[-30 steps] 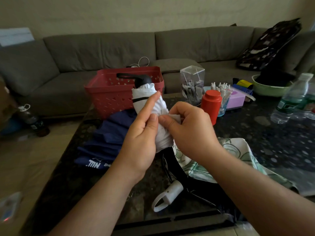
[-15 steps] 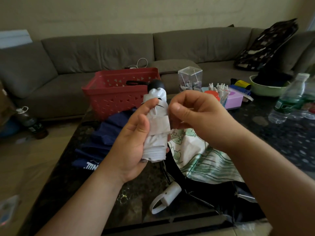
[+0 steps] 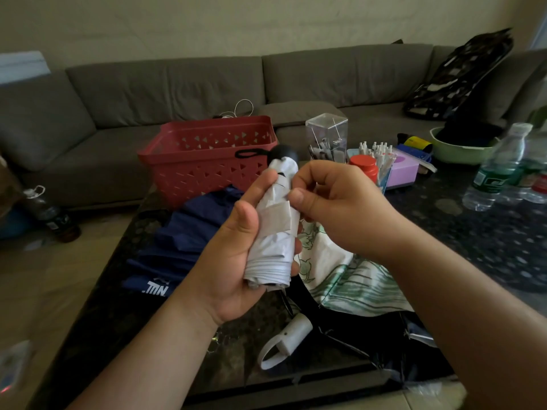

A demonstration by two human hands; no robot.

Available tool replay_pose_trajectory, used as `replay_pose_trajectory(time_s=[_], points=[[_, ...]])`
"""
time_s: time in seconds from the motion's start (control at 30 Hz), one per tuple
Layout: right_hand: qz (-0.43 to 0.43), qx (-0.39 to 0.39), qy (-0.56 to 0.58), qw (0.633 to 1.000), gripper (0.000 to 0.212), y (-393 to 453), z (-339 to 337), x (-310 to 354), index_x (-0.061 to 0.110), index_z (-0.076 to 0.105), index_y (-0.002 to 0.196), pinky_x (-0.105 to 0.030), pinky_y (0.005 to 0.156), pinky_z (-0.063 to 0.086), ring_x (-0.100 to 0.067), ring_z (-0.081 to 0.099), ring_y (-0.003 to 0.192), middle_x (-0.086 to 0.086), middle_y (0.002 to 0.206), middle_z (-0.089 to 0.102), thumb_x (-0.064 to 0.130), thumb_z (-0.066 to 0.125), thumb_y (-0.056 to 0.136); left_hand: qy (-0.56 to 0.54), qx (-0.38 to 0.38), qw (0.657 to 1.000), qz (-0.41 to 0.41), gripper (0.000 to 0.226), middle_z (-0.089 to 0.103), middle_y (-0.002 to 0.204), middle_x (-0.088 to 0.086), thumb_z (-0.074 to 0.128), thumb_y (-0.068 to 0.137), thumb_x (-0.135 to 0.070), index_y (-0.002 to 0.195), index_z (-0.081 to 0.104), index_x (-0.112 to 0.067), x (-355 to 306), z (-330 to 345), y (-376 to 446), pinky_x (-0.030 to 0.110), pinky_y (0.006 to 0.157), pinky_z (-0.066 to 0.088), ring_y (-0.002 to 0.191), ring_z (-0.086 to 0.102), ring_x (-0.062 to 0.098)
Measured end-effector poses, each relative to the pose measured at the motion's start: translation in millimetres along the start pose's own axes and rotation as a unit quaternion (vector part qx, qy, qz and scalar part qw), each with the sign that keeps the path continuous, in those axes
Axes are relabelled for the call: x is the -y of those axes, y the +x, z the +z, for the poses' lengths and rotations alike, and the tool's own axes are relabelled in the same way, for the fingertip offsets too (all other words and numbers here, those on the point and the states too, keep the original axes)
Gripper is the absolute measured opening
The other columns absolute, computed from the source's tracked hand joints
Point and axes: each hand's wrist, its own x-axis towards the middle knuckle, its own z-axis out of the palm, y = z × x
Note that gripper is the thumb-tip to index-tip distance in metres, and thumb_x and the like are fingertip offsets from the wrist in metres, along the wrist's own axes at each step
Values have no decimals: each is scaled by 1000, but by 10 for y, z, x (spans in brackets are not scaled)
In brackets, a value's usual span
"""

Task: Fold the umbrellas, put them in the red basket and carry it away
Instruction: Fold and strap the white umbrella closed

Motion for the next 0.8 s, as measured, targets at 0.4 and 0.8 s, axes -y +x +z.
replay_pose_trajectory(time_s=[0.4,0.8], points=[[-6,-35,-45,998,13,-164,311,94,25,75,81,-32,65,59,-9,68,69,7,76,73,33,83,86,26,-177,977,116,53,57,155,-3,43,92,-60,142,55,-50,-128,50,45,55,110,51,135,62,28],[292,37,256,921,15,-86,545,242,18,69,87,-27,68,45,-10,51,68,5,70,58,28,69,98,120,-257,933,220,44,63,146,-8,64,85,-57,129,67,-50,-132,13,52,55,106,53,124,65,26]])
